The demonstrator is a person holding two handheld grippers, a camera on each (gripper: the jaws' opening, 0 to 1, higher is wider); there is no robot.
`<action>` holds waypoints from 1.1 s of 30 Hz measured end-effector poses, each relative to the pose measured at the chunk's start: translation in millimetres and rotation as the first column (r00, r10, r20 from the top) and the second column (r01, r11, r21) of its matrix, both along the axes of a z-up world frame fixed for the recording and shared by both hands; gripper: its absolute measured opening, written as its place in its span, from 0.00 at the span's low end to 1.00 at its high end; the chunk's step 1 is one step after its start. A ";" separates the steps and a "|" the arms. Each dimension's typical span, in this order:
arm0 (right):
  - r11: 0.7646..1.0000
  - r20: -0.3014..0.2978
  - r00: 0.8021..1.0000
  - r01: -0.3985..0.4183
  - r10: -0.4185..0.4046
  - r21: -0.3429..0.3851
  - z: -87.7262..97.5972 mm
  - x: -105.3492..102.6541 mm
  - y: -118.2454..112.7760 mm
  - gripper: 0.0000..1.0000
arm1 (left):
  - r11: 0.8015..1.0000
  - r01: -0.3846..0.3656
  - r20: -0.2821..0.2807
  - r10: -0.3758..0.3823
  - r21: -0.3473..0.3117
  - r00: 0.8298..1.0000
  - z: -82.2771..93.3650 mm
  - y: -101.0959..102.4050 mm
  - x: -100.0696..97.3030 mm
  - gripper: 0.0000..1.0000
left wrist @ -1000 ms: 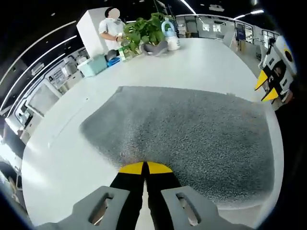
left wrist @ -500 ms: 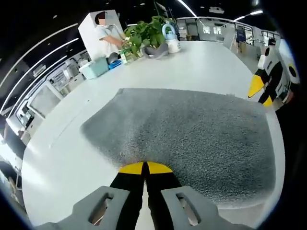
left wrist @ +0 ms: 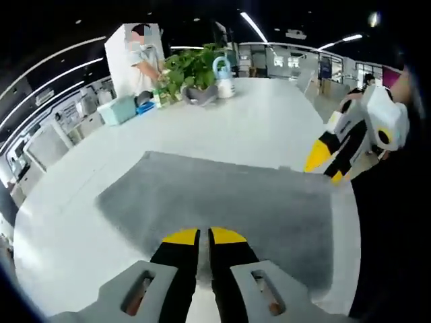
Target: Fold the towel on the table until its edges align and the towel forms a compact rectangular stack.
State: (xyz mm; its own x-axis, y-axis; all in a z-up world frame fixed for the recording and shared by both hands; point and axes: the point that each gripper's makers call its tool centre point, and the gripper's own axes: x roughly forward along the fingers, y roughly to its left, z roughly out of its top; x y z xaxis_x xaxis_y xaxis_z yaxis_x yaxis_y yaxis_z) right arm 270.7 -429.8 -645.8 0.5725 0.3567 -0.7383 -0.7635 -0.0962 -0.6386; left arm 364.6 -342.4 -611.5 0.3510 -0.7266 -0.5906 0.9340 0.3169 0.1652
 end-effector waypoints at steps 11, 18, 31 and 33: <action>0.999 0.096 0.995 -0.026 0.022 0.040 10.8 5.9 11.4 0.31 | 0.974 0.220 -0.170 -0.226 -0.052 0.959 -23.9 -64.6 -63.8 0.05; 0.995 0.175 0.984 -0.012 -0.006 0.102 35.0 14.4 16.2 0.28 | 0.977 0.214 -0.190 -0.207 0.013 0.960 -41.3 -57.1 -62.1 0.04; 0.997 0.185 0.983 -0.010 -0.005 0.077 30.9 34.2 17.5 0.27 | 0.962 0.269 -0.096 -0.265 0.034 0.959 -40.6 -56.9 -63.4 0.03; 0.996 0.171 0.985 -0.018 0.004 0.082 33.9 34.9 20.2 0.27 | 0.962 0.270 -0.088 -0.266 0.036 0.960 -40.5 -56.9 -63.6 0.03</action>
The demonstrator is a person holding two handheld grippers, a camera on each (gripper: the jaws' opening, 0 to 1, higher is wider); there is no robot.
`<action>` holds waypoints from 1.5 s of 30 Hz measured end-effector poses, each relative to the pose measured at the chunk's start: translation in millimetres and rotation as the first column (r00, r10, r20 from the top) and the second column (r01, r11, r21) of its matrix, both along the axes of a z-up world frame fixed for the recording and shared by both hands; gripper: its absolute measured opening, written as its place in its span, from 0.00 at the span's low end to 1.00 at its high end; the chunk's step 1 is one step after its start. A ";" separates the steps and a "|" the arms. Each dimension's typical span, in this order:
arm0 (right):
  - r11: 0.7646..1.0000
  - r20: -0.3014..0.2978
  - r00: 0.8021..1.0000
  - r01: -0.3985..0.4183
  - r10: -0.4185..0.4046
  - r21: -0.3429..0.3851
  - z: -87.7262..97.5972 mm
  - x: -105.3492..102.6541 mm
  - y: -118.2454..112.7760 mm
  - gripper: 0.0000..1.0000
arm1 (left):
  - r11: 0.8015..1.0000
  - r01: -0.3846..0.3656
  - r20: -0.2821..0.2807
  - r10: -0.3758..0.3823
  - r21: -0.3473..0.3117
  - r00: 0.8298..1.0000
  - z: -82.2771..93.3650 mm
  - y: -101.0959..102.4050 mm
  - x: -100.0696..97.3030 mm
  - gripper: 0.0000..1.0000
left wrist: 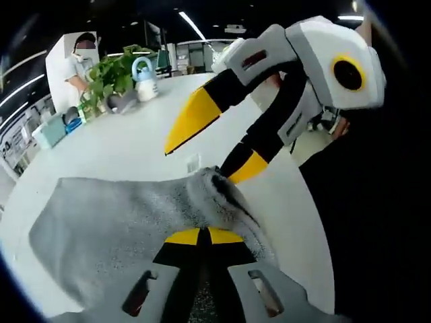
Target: Fold the towel on the table until its edges align and the towel forms a compact rectangular stack.
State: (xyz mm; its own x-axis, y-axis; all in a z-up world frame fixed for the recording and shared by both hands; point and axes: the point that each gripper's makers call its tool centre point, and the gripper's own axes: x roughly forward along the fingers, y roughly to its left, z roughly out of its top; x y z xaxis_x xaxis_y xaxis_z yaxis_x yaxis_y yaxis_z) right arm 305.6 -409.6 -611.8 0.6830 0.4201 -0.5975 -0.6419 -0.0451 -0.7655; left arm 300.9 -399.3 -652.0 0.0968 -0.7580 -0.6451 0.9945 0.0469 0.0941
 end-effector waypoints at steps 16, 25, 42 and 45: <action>0.980 -0.126 0.981 -0.162 0.147 -0.115 -8.3 -24.3 4.7 0.15 | 1.000 -0.006 0.017 0.007 -0.030 1.000 0.7 0.2 0.0 0.03; 0.999 -0.264 0.964 -0.051 0.044 -0.019 -19.5 -29.6 -1.3 0.06 | 0.995 0.066 0.057 -0.062 -0.078 0.996 23.2 56.1 -19.4 0.19; 0.836 -0.545 0.831 0.373 -0.109 0.403 22.6 -6.4 2.0 0.04 | 0.996 0.082 0.237 -0.084 0.018 0.968 10.5 99.9 -46.7 0.31; 0.800 -0.580 0.807 0.419 -0.112 0.429 28.2 -4.3 3.5 0.04 | 0.999 0.036 0.245 -0.036 0.005 0.969 8.4 99.4 -41.3 0.33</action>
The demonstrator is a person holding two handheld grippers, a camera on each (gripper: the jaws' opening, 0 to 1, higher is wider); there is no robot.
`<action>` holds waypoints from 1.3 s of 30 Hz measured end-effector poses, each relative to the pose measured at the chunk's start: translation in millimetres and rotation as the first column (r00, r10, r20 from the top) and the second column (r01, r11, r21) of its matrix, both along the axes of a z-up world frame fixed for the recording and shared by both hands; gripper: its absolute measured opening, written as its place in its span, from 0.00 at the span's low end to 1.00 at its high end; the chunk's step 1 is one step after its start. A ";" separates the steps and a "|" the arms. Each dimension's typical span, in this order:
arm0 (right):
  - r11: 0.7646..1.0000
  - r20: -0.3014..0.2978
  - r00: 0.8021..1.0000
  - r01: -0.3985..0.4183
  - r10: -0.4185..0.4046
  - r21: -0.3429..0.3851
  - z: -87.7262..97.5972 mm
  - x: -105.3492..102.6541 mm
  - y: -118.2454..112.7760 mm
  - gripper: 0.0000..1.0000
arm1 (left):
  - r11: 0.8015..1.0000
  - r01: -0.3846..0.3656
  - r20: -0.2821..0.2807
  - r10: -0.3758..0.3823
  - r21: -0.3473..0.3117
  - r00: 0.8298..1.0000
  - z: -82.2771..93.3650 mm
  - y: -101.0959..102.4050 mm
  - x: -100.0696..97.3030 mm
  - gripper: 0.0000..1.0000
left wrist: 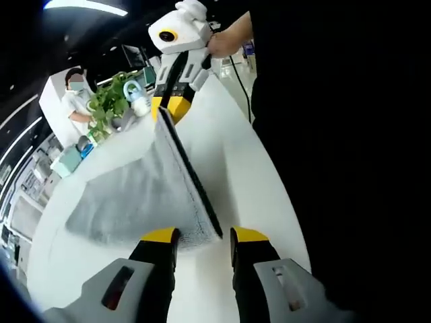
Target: Fold the towel on the table until its edges align and the towel forms a compact rectangular stack.
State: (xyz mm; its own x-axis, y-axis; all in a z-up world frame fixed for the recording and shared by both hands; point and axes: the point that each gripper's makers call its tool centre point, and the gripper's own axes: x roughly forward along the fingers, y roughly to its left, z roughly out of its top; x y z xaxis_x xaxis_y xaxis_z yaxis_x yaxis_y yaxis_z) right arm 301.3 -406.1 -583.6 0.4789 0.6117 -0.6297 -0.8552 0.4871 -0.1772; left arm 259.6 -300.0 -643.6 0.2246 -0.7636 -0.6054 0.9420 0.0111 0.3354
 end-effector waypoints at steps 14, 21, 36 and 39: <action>0.926 -0.217 0.953 0.267 -0.212 0.266 23.0 12.9 3.9 0.04 | 0.980 -0.182 0.068 0.188 -0.076 0.980 10.8 7.0 28.4 0.33; 0.913 -0.265 0.938 0.299 -0.226 0.279 27.7 18.8 -0.1 0.04 | 0.957 -0.228 0.076 0.245 -0.178 0.967 37.4 3.1 36.5 0.24; 0.935 -0.327 0.938 0.211 -0.112 0.286 33.6 20.7 -11.7 0.04 | 0.843 -0.460 -0.088 0.454 -0.278 0.887 75.3 -1.7 52.1 0.13; 0.933 -0.323 0.943 0.188 -0.083 0.308 38.6 18.6 -14.9 0.04 | 0.799 -0.503 -0.134 0.488 -0.331 0.863 89.2 0.4 58.6 0.11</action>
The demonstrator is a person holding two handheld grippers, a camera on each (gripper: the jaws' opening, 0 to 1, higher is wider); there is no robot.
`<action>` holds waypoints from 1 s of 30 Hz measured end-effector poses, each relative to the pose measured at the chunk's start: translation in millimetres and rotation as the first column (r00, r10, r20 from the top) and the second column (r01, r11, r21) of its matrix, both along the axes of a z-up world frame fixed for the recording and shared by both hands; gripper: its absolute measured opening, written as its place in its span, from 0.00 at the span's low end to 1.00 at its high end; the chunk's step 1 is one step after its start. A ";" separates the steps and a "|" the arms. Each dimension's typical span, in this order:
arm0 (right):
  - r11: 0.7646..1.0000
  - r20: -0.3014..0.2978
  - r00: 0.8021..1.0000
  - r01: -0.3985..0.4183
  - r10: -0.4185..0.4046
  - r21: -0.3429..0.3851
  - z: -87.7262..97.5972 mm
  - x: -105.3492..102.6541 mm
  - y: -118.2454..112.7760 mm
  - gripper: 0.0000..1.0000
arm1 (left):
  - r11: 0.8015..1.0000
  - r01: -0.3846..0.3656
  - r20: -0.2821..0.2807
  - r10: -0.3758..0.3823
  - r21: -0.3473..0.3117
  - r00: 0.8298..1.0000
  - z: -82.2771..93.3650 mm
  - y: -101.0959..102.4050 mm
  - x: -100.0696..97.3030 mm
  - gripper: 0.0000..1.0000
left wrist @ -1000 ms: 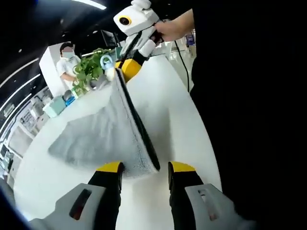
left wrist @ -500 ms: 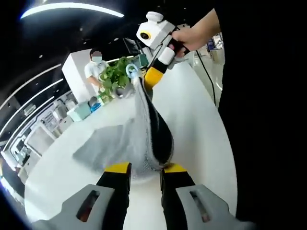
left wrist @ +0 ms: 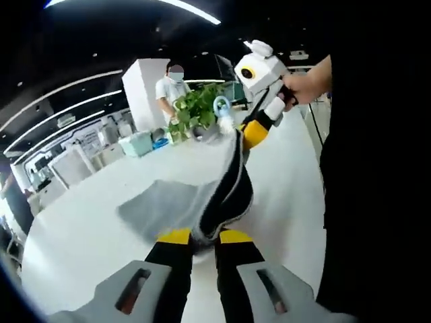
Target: Fold the towel on the table until its edges align and the towel forms a compact rectangular stack.
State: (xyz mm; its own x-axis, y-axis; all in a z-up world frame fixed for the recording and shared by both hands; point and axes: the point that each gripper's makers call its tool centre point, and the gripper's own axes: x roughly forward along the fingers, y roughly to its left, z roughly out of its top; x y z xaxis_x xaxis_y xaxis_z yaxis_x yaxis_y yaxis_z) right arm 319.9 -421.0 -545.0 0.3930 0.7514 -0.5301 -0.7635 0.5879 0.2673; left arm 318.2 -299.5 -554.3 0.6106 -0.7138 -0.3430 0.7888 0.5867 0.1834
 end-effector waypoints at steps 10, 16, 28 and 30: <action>0.990 0.017 0.994 -0.105 0.104 0.093 12.7 -13.4 -3.9 0.04 | 0.999 0.026 -0.095 -0.030 -0.038 0.995 19.6 -0.7 -4.7 0.07; 0.977 0.033 0.996 -0.082 0.077 0.194 38.8 -9.5 -7.9 0.04 | 0.996 0.062 -0.106 -0.068 -0.058 0.992 45.1 -7.1 -9.6 0.07; 0.965 0.080 0.994 -0.089 0.071 0.246 70.5 -0.6 -17.9 0.04 | 0.989 0.067 -0.070 -0.076 -0.129 0.995 85.6 -15.7 0.7 0.06; 0.963 0.085 0.993 -0.097 0.078 0.252 74.7 -0.6 -17.5 0.04 | 0.986 0.071 -0.086 -0.084 -0.148 0.993 90.3 -16.5 -2.2 0.06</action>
